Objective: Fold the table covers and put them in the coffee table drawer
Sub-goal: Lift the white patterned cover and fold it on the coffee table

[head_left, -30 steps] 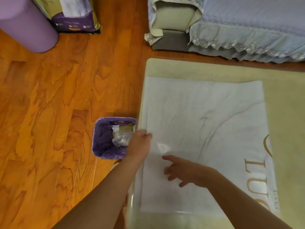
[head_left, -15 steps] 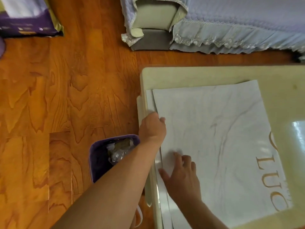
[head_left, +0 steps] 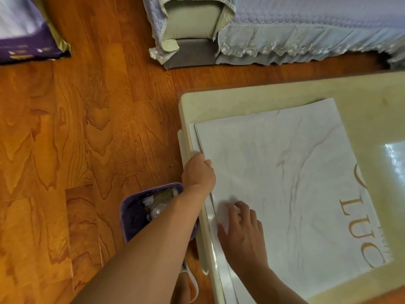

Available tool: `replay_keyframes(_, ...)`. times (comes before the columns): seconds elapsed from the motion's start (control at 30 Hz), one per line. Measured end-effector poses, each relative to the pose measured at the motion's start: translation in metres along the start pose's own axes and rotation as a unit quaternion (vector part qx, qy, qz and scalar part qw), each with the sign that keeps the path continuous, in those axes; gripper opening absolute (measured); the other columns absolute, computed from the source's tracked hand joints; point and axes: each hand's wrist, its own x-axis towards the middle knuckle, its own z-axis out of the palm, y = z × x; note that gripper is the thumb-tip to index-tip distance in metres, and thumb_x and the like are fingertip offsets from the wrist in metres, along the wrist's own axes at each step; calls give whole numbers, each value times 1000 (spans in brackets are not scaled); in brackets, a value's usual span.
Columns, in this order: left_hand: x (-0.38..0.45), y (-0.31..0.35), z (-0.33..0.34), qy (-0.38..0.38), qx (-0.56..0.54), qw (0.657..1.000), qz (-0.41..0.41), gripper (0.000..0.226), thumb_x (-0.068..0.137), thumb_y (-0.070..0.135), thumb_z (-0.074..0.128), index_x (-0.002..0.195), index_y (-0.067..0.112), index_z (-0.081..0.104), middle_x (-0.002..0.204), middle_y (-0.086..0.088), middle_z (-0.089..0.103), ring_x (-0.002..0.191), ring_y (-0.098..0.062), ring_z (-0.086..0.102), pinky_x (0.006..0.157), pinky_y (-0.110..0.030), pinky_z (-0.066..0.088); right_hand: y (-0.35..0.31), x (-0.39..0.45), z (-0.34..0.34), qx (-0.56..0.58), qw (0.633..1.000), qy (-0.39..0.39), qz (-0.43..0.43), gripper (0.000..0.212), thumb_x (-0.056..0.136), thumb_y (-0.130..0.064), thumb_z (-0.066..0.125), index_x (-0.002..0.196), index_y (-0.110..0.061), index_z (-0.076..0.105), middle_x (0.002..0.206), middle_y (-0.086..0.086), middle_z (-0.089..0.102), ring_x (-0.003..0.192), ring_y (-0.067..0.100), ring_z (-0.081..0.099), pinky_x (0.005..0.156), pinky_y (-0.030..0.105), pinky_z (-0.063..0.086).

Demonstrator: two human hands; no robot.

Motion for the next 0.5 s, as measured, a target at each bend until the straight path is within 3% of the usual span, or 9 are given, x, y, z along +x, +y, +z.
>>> replay_keyframes(0.1,-4,-7,1,15,-24,1000,-1,34,104,9,42,72,16,37,72,8,41,67,-12,40,55,-31,28,0,-6,3,7,1000,-6,-8,56,87,-43,70,133,-20,50,138,10,51,114,29,57,89,37,56)
replay_keyframes(0.2,2,-6,-1,7,-28,1000,-7,28,105,11,43,77,14,43,75,8,43,75,-17,46,65,-31,36,5,-14,6,24,999,-15,-21,60,89,-44,66,140,-22,44,146,6,46,126,27,52,99,37,52)
replay_keyframes(0.33,2,-7,1,15,-37,999,-9,30,106,15,43,76,14,43,77,3,45,76,-19,47,59,-32,37,16,-29,6,30,998,-45,-28,62,96,-44,57,151,-26,33,159,2,34,145,26,36,113,40,41)
replay_keyframes(0.4,0,-7,3,28,-42,999,-5,24,107,19,42,89,10,54,85,-2,53,86,-23,55,72,-37,49,26,-37,7,15,998,-51,-34,64,96,-41,57,152,-24,32,161,5,31,149,30,29,116,45,37)
replay_keyframes(0.5,-4,-4,6,53,-45,998,-10,26,107,19,39,110,3,60,104,-11,62,100,-29,59,88,-45,52,43,-46,11,9,998,-62,-20,66,95,-32,62,152,-22,31,162,7,24,151,34,19,118,49,34)
